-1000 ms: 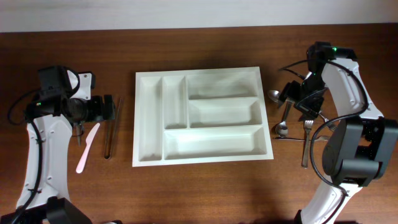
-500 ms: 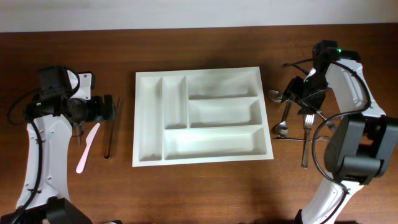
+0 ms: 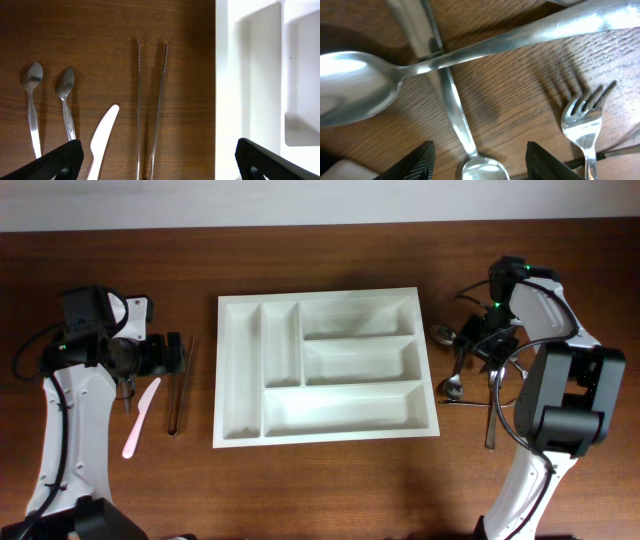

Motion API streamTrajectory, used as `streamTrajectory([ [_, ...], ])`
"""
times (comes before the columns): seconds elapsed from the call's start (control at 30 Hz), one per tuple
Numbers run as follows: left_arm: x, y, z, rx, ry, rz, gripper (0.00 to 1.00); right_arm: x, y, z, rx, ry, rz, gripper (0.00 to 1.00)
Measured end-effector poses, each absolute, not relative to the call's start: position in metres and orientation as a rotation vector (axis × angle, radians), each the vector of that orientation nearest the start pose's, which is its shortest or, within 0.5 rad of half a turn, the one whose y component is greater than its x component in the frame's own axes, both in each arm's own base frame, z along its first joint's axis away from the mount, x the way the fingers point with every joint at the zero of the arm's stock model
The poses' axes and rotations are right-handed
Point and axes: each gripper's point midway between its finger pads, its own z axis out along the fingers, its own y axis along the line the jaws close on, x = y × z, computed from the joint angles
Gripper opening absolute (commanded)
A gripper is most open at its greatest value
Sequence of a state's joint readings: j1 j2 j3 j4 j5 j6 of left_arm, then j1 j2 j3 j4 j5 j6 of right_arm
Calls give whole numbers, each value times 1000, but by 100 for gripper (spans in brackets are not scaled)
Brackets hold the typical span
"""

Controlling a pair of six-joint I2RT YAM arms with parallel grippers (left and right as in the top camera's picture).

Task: Pack container
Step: 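Lower the right gripper onto the large spoon in the right pile and close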

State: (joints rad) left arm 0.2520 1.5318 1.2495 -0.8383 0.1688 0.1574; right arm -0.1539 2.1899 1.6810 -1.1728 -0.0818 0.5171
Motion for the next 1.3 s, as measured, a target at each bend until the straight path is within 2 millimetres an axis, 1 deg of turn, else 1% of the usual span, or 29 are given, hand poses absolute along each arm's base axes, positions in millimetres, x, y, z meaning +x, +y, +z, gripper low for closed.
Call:
streamTrajectory([
  [0.07,363,64,147,-74,2665,-97,99,385,-46,13,1083,3090,84,54],
  [0.23,363,64,147,-75,2666,-97,99,384,-41,5,1068,3118,63,51],
  [0.37,363,64,147,-75,2666,-96,99,384,-33,4,1026,3130,35,46],
  [0.5,363,64,147,-75,2666,-96,99,386,-31,4,988,3130,-11,45],
  [0.67,363,64,147,-75,2666,-97,99,387,-34,3,978,3119,-53,38],
  [0.8,363,64,147,-74,2665,-97,99,389,-36,3,978,3111,-64,38],
  [0.87,363,64,147,-75,2666,-97,99,389,-36,3,976,3110,-64,35],
  [1.23,363,64,147,-74,2665,-97,99,389,-36,-1,975,3103,-66,34],
  [1.3,363,64,147,-74,2665,-97,99,389,-36,-1,974,3100,-64,29],
])
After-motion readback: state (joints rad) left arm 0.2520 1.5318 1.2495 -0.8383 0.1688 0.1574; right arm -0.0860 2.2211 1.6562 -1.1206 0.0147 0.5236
